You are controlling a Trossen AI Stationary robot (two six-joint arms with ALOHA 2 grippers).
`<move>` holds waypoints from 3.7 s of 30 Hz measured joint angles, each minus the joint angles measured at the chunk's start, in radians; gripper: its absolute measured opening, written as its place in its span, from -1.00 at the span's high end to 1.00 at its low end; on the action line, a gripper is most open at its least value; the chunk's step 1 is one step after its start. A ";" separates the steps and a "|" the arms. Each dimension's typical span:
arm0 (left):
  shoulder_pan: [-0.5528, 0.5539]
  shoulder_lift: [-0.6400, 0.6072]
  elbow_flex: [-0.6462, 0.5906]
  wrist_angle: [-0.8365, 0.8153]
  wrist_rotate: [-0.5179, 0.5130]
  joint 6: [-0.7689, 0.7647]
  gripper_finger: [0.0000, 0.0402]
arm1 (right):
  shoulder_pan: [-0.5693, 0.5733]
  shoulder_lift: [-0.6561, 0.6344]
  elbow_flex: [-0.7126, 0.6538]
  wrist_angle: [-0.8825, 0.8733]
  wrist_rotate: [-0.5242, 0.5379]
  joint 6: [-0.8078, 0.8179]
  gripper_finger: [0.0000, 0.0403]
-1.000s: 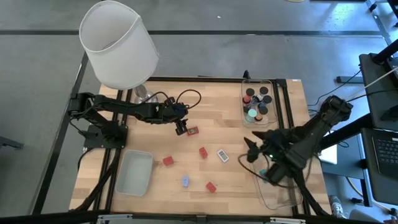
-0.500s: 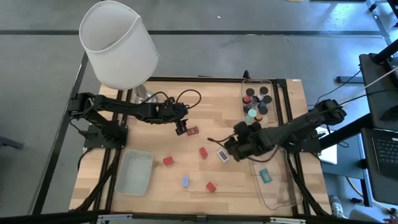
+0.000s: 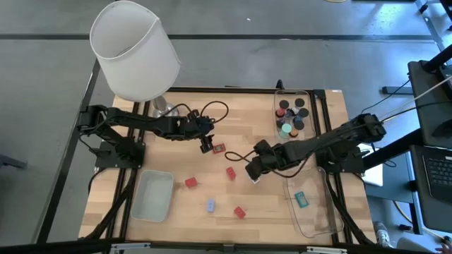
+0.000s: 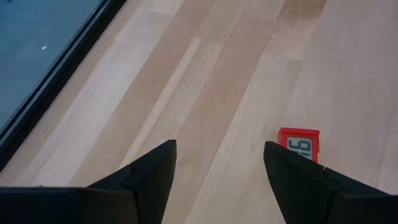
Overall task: Pick & Place Office items
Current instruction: Put the light blue digital clock into the bottom transparent bin
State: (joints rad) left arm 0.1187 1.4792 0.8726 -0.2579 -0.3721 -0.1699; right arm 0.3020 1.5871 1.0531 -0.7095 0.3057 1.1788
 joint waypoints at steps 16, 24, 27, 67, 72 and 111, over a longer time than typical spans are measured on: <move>0.000 0.000 0.000 0.030 0.000 0.000 -0.19 | 0.016 0.227 0.000 0.185 -0.170 -0.054 -0.76; 0.000 0.000 0.000 0.030 0.000 0.000 -0.19 | 0.032 0.250 0.000 0.198 -0.112 -0.166 -0.60; 0.000 0.000 0.000 0.030 0.000 0.000 -0.19 | 0.035 0.250 0.000 0.197 -0.077 -0.185 -0.49; 0.000 0.000 0.000 0.030 0.000 0.000 -0.19 | 0.038 -0.059 -0.001 0.029 0.082 -0.190 0.25; 0.000 0.000 0.000 0.030 0.000 0.000 -0.19 | 0.080 -0.204 0.000 -0.097 0.106 -0.101 0.25; 0.000 0.000 0.000 0.053 0.000 0.000 -0.19 | 0.678 0.010 -0.001 -0.500 -0.189 1.014 0.24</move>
State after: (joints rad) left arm 0.1184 1.4792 0.8730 -0.2050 -0.3721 -0.1699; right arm 0.9802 1.5970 1.0523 -1.2097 0.1169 2.1927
